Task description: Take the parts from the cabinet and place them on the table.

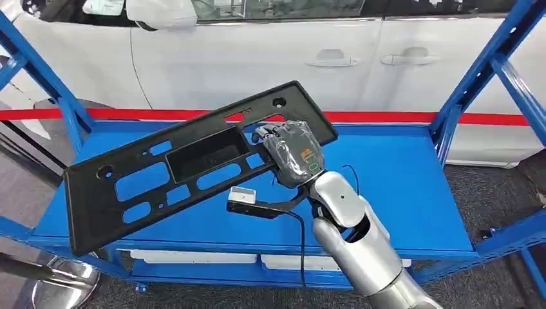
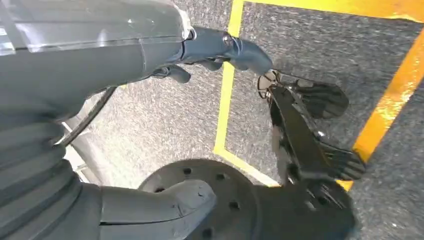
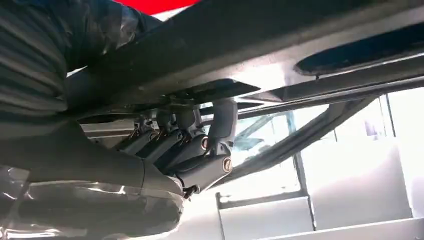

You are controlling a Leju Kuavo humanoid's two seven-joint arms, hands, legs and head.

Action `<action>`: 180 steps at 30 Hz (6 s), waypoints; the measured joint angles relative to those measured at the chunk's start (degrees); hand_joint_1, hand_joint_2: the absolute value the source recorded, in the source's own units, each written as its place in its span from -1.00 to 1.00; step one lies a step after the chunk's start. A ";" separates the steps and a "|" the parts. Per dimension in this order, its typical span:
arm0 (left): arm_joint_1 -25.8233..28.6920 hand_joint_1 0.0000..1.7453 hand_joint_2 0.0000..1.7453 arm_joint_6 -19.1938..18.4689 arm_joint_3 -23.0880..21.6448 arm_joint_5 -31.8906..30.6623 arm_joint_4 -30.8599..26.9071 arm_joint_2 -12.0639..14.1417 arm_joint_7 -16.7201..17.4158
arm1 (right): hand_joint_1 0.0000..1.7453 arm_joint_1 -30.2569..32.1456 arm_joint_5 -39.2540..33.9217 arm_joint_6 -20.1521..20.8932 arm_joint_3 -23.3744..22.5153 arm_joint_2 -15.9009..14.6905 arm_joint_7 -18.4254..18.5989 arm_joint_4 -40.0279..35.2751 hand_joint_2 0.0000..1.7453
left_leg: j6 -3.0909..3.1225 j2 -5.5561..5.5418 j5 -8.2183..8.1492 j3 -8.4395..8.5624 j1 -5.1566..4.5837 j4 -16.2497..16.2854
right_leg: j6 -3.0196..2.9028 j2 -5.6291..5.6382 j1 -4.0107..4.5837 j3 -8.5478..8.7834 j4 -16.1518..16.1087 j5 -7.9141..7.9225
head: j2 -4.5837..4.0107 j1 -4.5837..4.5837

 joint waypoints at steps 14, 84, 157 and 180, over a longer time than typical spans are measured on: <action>0.39 -1.00 1.00 3.89 -1.53 -5.11 0.00 -4.85 -0.92 | 1.00 12.03 -6.51 -5.23 -11.97 -11.71 -5.48 -7.27 1.00 | 1.36 0.69 8.49 -8.13 -0.29 -2.64 | 3.61 0.13 -0.76 2.05 10.75 -5.01 | 0.00 0.02; 1.60 -1.00 1.00 1.40 -1.70 -6.29 -6.56 -7.49 3.24 | 1.00 13.47 -7.02 -2.97 -16.28 -13.40 -5.31 -8.04 1.00 | -0.84 0.67 9.02 -12.08 -0.60 -0.17 | 0.68 -0.22 -0.96 9.92 -2.63 -6.06 | 0.02 -0.13; 2.16 -1.00 1.00 -4.30 2.80 -5.62 -13.42 -9.88 3.59 | 1.00 10.68 -9.68 -0.20 -17.20 -13.33 -4.63 -6.19 1.00 | -0.69 3.52 5.61 -4.47 -0.63 -2.18 | 2.17 -6.30 -1.02 7.97 -2.27 -4.43 | 0.00 -0.13; 2.73 -1.00 1.00 -5.79 4.13 -6.73 -15.08 -10.57 4.09 | 1.00 11.77 -8.92 0.09 -17.27 -12.90 -3.65 -6.62 1.00 | -2.64 -0.03 -0.08 -16.16 0.15 15.80 | 0.95 -2.05 -1.30 8.02 -2.16 -4.95 | 0.02 -0.13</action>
